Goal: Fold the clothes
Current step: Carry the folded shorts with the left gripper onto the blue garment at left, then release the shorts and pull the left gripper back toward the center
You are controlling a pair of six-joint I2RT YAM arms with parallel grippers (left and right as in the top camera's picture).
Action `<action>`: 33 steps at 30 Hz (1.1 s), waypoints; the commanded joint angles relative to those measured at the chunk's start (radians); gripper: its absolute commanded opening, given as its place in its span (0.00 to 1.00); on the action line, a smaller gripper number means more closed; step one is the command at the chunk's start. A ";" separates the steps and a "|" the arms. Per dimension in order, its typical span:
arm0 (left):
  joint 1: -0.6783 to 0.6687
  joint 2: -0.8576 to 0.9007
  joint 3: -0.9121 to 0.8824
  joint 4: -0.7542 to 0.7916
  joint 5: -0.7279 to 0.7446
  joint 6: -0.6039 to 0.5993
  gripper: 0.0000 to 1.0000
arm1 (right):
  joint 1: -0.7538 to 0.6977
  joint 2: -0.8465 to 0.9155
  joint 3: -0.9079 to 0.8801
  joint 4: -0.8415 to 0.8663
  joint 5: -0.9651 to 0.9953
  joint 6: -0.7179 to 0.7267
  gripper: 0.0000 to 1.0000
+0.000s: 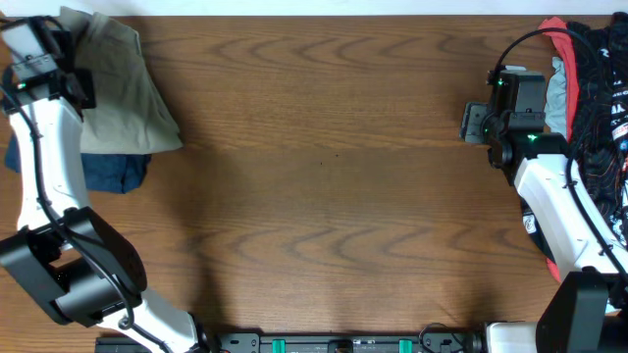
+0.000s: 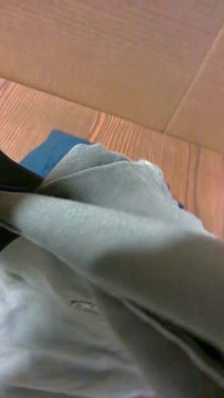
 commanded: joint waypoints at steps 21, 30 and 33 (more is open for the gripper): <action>0.247 0.097 0.020 0.132 0.159 -0.021 0.54 | -0.010 -0.024 0.017 -0.073 -0.049 0.018 0.68; 0.287 0.101 0.020 0.141 0.183 -0.060 0.66 | -0.011 -0.024 0.017 -0.077 -0.048 0.025 0.70; 0.280 0.101 0.020 0.139 0.301 -0.131 0.66 | -0.011 -0.024 0.017 -0.077 -0.048 0.025 0.70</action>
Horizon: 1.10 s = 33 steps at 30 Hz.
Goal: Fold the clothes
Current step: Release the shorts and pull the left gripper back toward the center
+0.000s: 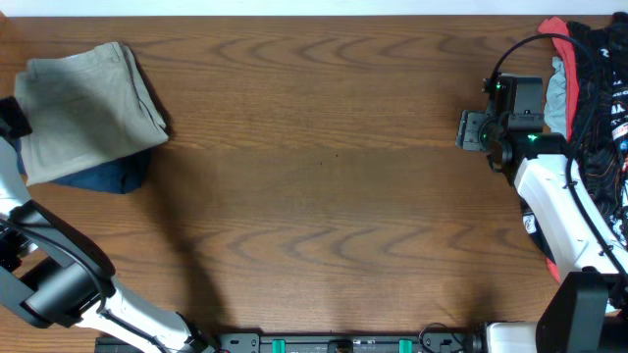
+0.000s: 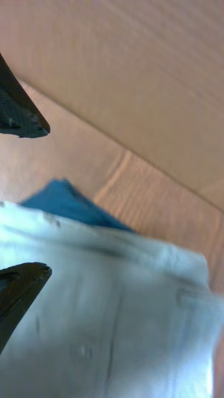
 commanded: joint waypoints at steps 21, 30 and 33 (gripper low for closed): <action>-0.425 0.000 0.020 -0.382 0.263 -0.236 0.63 | -0.030 -0.024 0.017 -0.080 -0.095 0.053 0.82; -0.711 0.000 0.020 -0.727 0.175 -0.287 0.98 | -0.061 -0.024 0.017 -0.337 -0.095 0.035 0.99; -0.748 0.000 0.020 -0.865 0.175 -0.359 0.98 | -0.061 -0.024 0.017 -0.407 -0.113 0.002 0.99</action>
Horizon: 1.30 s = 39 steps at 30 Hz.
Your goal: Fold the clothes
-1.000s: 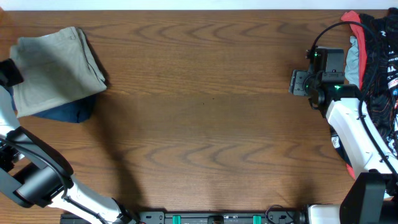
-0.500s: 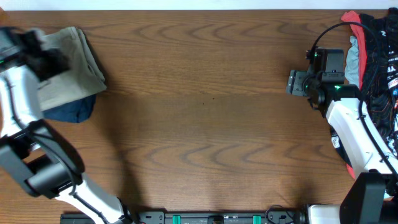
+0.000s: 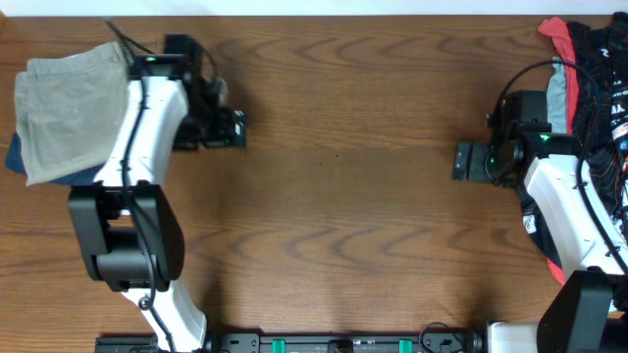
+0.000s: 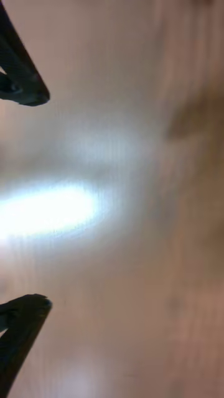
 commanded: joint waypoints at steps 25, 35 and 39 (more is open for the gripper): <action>-0.165 -0.813 -0.486 0.183 -0.189 -0.219 0.98 | 0.003 -0.412 -0.097 0.029 -0.179 -0.052 0.99; -0.164 -1.118 -0.686 0.318 -0.233 -0.219 0.98 | 0.004 -0.684 -0.251 0.087 -0.167 -0.044 0.99; -0.164 -1.124 -0.686 0.312 -0.233 -0.219 0.98 | 0.004 -0.687 -0.252 0.069 -0.167 -0.044 0.99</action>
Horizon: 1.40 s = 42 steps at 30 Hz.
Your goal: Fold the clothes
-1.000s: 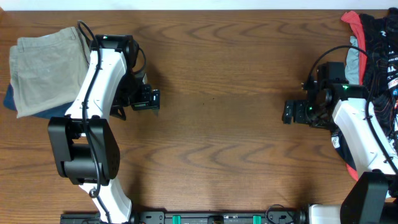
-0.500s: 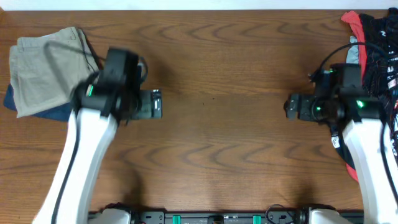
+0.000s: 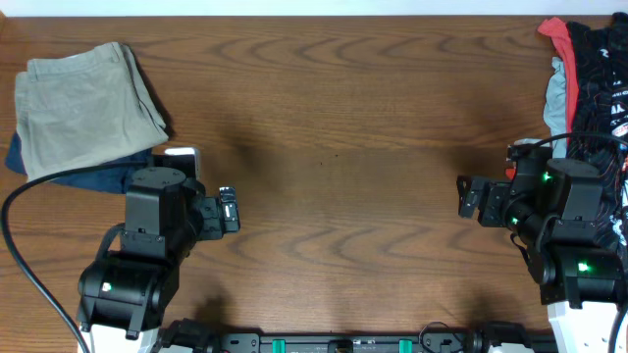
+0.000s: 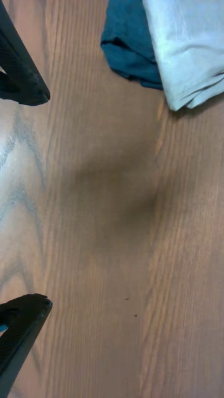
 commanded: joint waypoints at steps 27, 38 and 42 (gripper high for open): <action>0.001 0.003 -0.007 0.000 -0.023 -0.013 0.98 | 0.014 -0.029 -0.073 0.007 0.012 -0.030 0.99; 0.001 0.003 -0.007 0.000 -0.023 -0.013 0.98 | 0.032 -0.421 -0.443 0.321 0.012 -0.055 0.99; 0.000 0.003 -0.007 0.000 -0.023 -0.013 0.98 | 0.043 -0.595 -0.578 0.388 0.013 -0.055 0.99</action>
